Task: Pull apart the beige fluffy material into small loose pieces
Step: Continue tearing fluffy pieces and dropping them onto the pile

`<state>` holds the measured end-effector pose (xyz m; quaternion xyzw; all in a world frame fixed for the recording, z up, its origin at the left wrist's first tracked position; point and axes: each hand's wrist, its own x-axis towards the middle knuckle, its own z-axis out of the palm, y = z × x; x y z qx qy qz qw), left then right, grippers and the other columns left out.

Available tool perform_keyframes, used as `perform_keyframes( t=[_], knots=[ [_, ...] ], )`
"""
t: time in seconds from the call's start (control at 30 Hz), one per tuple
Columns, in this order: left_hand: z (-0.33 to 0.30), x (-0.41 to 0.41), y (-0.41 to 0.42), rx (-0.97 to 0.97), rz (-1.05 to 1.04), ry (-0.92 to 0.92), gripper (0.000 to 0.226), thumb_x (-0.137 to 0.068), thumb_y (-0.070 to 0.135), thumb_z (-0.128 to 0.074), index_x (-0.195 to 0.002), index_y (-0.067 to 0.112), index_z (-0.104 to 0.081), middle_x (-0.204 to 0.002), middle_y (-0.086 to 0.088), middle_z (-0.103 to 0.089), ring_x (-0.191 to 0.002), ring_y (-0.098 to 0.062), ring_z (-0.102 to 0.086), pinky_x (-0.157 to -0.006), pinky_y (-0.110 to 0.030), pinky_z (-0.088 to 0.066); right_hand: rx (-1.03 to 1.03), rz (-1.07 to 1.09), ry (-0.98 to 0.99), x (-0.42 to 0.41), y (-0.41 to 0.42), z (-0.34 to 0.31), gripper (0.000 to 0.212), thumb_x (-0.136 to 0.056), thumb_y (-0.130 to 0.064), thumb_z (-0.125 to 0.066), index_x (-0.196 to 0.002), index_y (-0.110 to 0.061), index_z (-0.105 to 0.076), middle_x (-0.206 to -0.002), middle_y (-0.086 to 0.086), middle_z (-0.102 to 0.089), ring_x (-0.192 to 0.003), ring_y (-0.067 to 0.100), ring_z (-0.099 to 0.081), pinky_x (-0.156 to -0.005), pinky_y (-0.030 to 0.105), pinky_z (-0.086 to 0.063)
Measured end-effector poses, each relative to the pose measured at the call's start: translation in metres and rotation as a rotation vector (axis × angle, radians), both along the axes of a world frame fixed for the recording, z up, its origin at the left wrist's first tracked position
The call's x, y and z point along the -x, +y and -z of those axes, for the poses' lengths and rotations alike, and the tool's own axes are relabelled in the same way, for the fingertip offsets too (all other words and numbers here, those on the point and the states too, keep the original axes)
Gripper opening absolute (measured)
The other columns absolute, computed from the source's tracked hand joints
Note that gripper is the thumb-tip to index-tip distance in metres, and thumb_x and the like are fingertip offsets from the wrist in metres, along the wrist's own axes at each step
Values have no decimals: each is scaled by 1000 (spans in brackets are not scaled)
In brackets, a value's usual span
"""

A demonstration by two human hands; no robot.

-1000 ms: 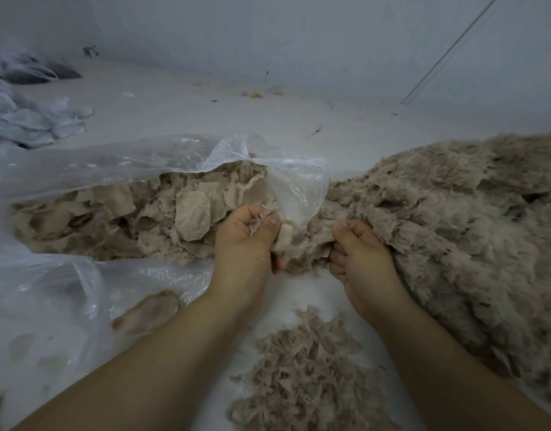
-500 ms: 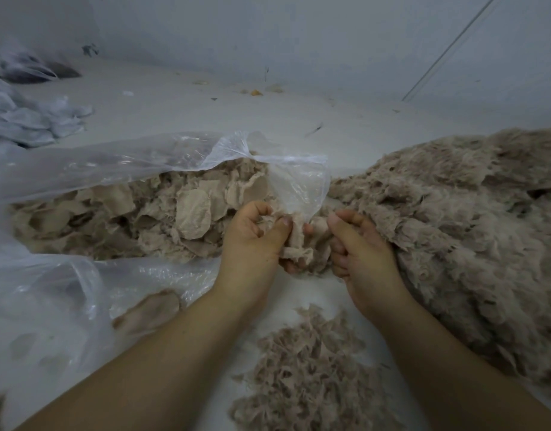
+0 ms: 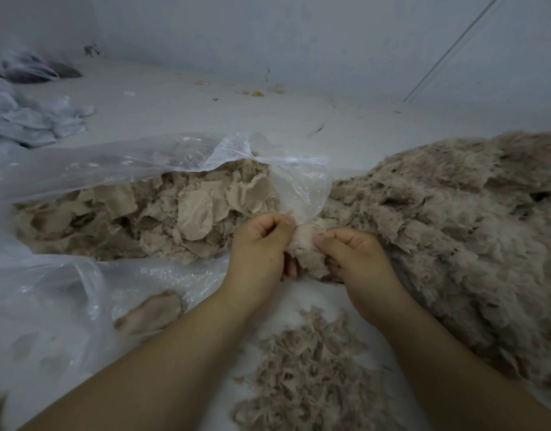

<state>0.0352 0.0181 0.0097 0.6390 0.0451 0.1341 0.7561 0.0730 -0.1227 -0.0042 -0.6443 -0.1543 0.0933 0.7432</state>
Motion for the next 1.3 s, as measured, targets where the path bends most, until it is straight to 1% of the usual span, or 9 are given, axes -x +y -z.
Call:
perform_keyframes(
  t=[0.2,0.3,0.4,0.53,0.73,0.97,1.07,1.17,1.3],
  knots=[
    [0,0,-7,-37,19,4,20,-95,14,-61,-77,8,-70,-61,-11,-60,-44,-15,-51,-38,-22,-41,7,-45,-1,1,0,0,45,-97,-7,-52,-55,-16,-67,-46,-4,-54,-38,1,-45,-41,12,-37],
    [0,1,-7,-39,32,4,28,-95,14,-61,-69,17,-72,-61,-8,-63,-46,-14,-52,-39,-23,-42,3,-71,-19,4,-1,-3,37,-90,-24,-67,-85,12,-64,-72,31,-64,-60,28,-61,-58,33,-54],
    [-2,2,-5,6,-6,-2,25,-95,15,-61,-72,12,-74,-55,-7,-60,-40,-13,-46,-38,-21,-38,37,-24,-21,5,1,-5,35,-89,-24,-64,-88,11,-68,-86,40,-64,-72,45,-59,-73,52,-51],
    [-4,1,10,63,-64,-30,26,-95,13,-60,-71,3,-66,-46,-5,-44,-33,-17,-34,-38,-18,-32,-80,64,110,-3,-2,-3,32,-98,-15,-53,-80,10,-59,-53,12,-53,-47,17,-45,-48,22,-41],
    [-17,19,26,-356,687,25,20,-76,20,-79,-74,2,-71,-50,-5,-59,-37,-11,-48,-40,-19,-38,-78,81,79,-1,-2,2,45,-88,-33,-65,-77,9,-53,-66,14,-44,-58,26,-39,-60,32,-40],
    [-13,13,0,-321,28,-44,55,-71,44,-76,-65,-2,-46,-44,-8,-41,-33,-16,-38,-38,-21,-30,-14,-12,-12,-1,-4,1,32,-77,-42,-78,-80,-11,-73,-80,26,-65,-70,28,-55,-65,34,-46],
    [-9,9,-4,-245,58,-16,40,-87,24,-71,-75,-8,-51,-43,-8,-46,-32,-16,-42,-36,-19,-32,-41,-37,-29,-1,-5,2,30,-82,-37,-73,-91,-9,-75,-94,25,-72,-86,34,-68,-81,40,-55],
    [-7,10,-2,-141,80,-2,27,-93,16,-62,-75,-3,-56,-54,-20,-52,-36,-21,-45,-38,-23,-34,-115,-155,-2,2,-6,-2,31,-95,-30,-59,-95,-2,-72,-77,29,-68,-69,35,-67,-69,35,-55],
    [-9,8,0,-34,66,-7,23,-95,13,-59,-78,-2,-56,-59,-18,-50,-33,-15,-38,-36,-20,-30,-100,-46,60,0,-4,-3,30,-85,-28,-58,-57,-20,-64,-51,-1,-51,-43,9,-46,-47,22,-39]
  ],
)
